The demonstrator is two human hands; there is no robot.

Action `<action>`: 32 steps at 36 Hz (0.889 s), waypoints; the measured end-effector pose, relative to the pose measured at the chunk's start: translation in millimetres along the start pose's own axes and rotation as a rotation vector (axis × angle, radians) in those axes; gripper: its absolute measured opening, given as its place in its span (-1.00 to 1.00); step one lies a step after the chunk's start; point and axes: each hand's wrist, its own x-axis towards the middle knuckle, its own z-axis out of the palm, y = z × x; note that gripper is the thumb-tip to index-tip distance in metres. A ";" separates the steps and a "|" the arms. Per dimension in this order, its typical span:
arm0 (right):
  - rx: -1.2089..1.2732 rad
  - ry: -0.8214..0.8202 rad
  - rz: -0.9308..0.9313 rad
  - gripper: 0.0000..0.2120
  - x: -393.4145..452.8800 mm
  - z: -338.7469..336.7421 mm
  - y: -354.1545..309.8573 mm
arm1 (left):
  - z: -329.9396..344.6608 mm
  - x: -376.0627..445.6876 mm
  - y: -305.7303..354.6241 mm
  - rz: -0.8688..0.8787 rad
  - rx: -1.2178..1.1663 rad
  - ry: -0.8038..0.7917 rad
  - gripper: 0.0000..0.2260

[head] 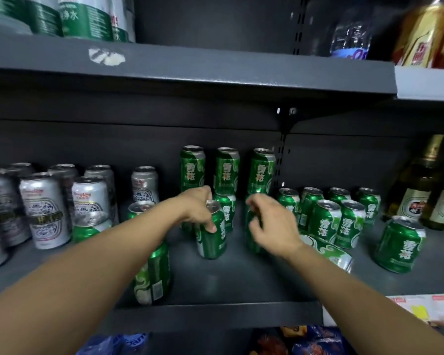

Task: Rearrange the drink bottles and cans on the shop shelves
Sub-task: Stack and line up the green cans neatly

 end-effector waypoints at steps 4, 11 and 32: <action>0.162 -0.183 0.118 -0.26 8.7 15.7 -27.4 | 6.1 16.3 0.9 0.086 0.048 0.019 -0.44; 0.053 -0.222 0.185 -0.24 23.7 26.3 -24.7 | 18.7 32.8 -4.7 0.258 0.050 -0.051 -0.36; -0.341 -0.701 0.664 -0.05 -26.6 -20.1 73.2 | 26.4 52.6 1.0 0.290 0.221 -0.027 -0.34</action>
